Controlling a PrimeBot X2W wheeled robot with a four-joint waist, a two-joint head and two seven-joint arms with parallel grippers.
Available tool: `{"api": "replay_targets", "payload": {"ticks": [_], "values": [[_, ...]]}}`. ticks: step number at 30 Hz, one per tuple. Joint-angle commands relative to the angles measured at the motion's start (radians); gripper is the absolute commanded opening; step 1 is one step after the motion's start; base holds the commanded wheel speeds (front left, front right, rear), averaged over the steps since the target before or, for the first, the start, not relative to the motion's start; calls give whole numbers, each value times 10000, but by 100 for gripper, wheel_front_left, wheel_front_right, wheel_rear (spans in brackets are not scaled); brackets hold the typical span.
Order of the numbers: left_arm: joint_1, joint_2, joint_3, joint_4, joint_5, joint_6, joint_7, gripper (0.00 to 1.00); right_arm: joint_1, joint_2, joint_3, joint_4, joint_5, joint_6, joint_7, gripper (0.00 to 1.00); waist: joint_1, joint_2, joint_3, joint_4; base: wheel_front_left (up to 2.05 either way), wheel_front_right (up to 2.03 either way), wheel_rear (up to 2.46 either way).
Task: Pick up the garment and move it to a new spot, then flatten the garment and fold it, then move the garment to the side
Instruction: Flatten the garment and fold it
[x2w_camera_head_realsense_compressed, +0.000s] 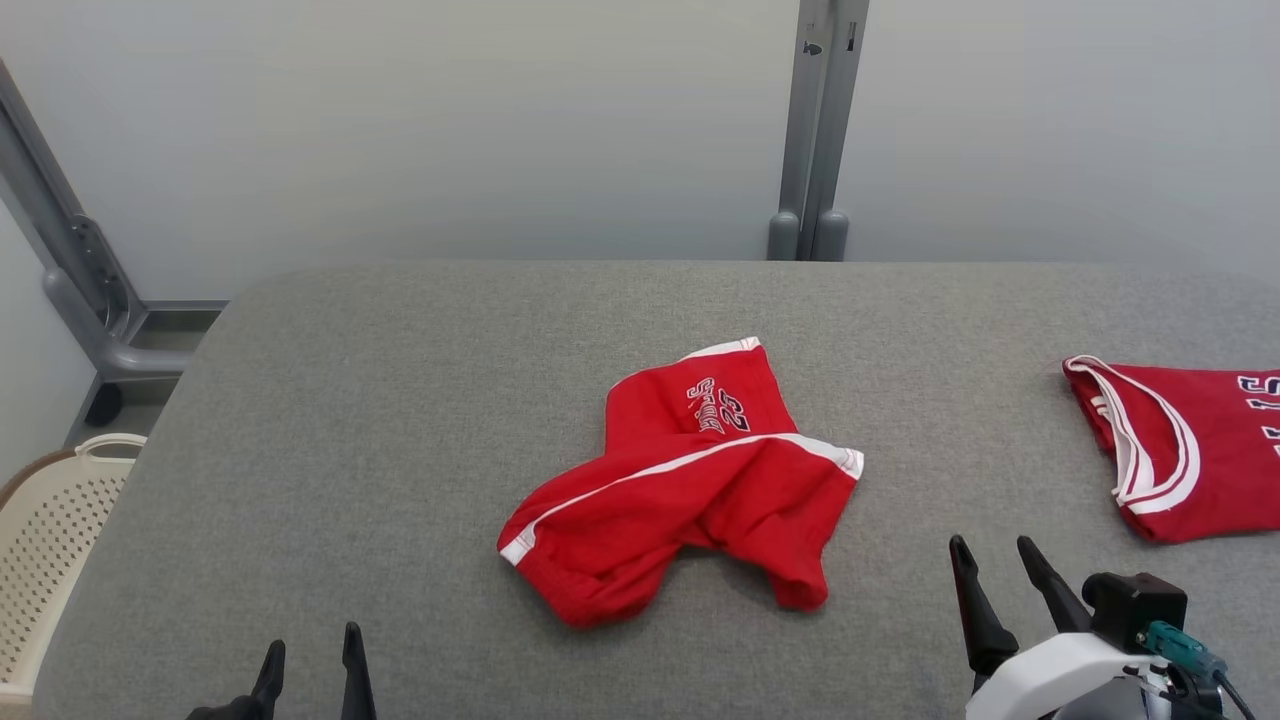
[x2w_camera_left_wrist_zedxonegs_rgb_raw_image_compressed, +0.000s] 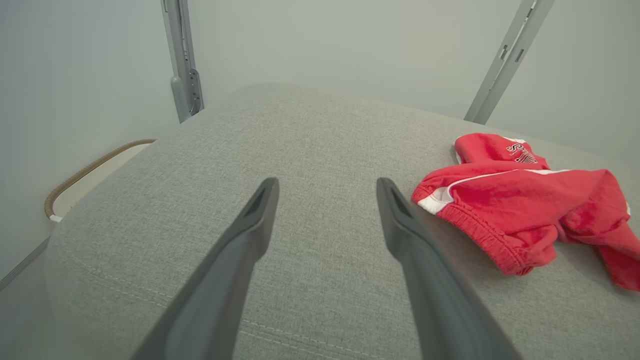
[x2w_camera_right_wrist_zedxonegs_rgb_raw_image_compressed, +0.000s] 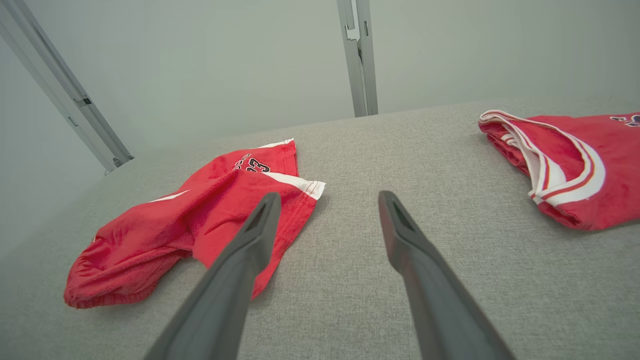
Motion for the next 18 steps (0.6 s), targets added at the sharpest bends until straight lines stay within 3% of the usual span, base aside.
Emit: {"api": "replay_targets", "payload": {"ticks": [1, 18], "values": [[156, 41, -16, 2, 21, 40, 22, 100, 156, -27, -62, 54, -88, -4, 62, 100, 0, 0, -31, 34, 0, 0, 0], [-3, 14, -134, -73, -65, 32, 105, 100, 291, -25, -269, -116, -266, -4, 382, 100, 0, 0, 133, -98, 0, 0, 0]]}}
